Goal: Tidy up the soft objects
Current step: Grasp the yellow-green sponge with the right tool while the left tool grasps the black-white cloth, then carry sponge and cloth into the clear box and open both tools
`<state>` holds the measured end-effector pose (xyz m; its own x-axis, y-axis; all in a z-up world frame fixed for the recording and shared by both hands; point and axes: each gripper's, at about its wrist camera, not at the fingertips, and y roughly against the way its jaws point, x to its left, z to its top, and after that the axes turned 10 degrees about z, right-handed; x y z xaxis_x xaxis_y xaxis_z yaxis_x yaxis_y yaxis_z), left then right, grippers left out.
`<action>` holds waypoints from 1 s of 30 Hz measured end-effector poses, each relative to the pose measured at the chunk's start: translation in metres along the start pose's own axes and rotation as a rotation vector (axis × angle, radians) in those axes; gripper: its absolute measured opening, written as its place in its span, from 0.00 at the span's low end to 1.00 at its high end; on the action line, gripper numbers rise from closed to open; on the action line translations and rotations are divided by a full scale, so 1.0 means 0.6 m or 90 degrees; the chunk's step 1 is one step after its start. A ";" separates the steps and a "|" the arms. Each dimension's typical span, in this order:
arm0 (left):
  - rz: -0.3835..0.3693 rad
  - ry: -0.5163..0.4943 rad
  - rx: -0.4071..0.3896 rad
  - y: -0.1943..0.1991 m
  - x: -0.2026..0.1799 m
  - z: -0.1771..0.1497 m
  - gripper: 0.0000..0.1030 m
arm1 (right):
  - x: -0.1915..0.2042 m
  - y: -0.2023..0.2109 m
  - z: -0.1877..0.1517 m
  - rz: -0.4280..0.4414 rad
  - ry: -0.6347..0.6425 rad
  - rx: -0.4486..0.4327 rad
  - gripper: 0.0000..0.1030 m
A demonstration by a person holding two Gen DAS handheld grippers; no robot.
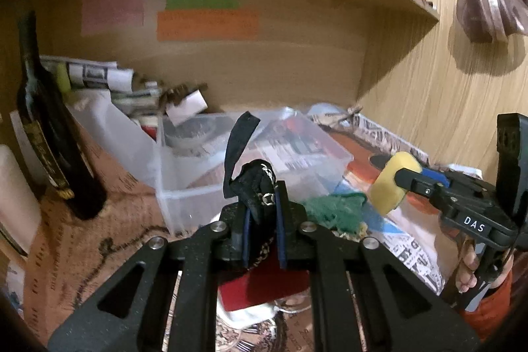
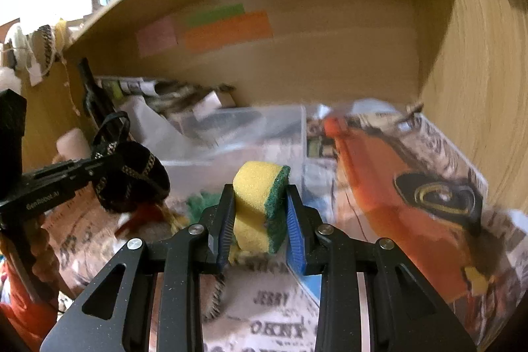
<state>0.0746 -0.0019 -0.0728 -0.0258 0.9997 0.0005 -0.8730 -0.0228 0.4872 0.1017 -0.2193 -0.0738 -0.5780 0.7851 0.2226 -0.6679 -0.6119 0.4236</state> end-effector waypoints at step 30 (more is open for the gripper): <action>0.088 0.005 -0.073 -0.060 0.038 0.124 0.11 | 0.035 -0.101 0.121 0.027 0.079 -0.032 0.26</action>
<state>0.1415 0.0225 -0.0254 -0.1524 0.9869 0.0533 -0.9106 -0.1612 0.3806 0.1638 -0.1589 -0.0311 -0.6574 0.7427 0.1276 -0.6627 -0.6504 0.3713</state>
